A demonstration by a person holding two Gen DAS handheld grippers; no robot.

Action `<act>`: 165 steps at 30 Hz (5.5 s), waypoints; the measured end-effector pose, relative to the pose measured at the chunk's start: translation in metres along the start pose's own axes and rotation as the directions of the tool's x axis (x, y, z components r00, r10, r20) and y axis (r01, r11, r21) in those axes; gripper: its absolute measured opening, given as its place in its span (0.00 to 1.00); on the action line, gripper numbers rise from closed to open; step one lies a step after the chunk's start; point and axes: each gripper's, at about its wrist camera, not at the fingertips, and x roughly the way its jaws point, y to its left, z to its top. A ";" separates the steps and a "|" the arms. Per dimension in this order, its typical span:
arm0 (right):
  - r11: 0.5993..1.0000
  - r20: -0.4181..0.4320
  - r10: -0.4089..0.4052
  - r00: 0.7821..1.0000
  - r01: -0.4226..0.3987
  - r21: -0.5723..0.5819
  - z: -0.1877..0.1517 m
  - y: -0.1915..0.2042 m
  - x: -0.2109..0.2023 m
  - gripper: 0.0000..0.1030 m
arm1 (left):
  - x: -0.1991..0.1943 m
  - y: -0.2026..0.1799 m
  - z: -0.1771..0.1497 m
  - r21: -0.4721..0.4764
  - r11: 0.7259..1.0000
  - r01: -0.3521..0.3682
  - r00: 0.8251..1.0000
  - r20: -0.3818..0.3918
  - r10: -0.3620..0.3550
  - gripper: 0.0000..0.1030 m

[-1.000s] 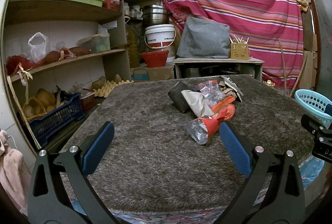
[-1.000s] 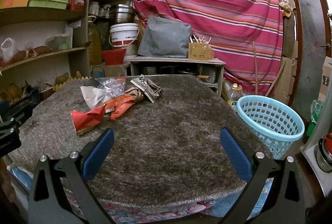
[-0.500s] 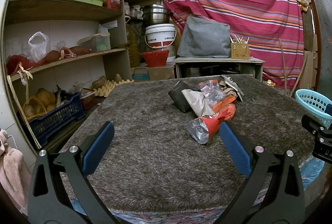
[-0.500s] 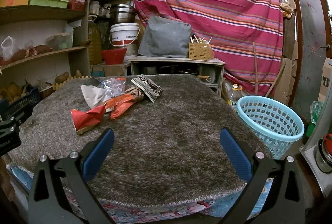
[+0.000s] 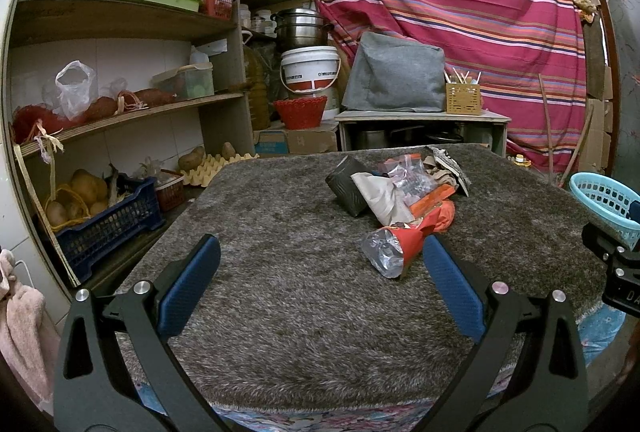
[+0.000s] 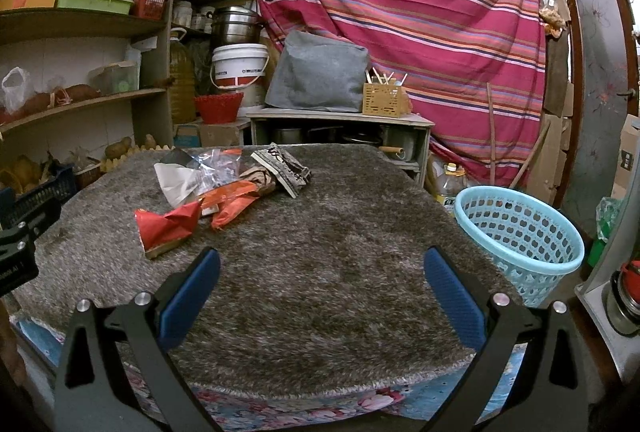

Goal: Collect trash

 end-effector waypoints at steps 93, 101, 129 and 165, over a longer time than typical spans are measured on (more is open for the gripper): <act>0.960 -0.334 0.176 0.926 -0.237 -0.150 0.060 0.142 0.227 0.67 | 0.193 0.118 0.048 -0.057 0.997 -0.052 0.980 -0.195 0.040 0.10; 0.933 -0.298 0.248 0.922 -0.310 -0.182 0.066 0.150 0.215 0.45 | 0.188 0.122 0.049 -0.048 0.996 -0.077 0.980 -0.187 0.066 0.10; 0.996 -0.169 -0.076 0.983 0.082 0.031 0.123 -0.154 0.132 0.44 | 0.135 -0.094 0.122 0.064 0.967 0.248 0.968 -0.064 -0.244 0.10; 0.907 -0.266 -0.294 0.918 0.356 0.227 0.051 -0.339 0.111 0.45 | 0.119 -0.416 0.077 0.218 0.718 0.661 0.750 -0.226 -0.622 0.30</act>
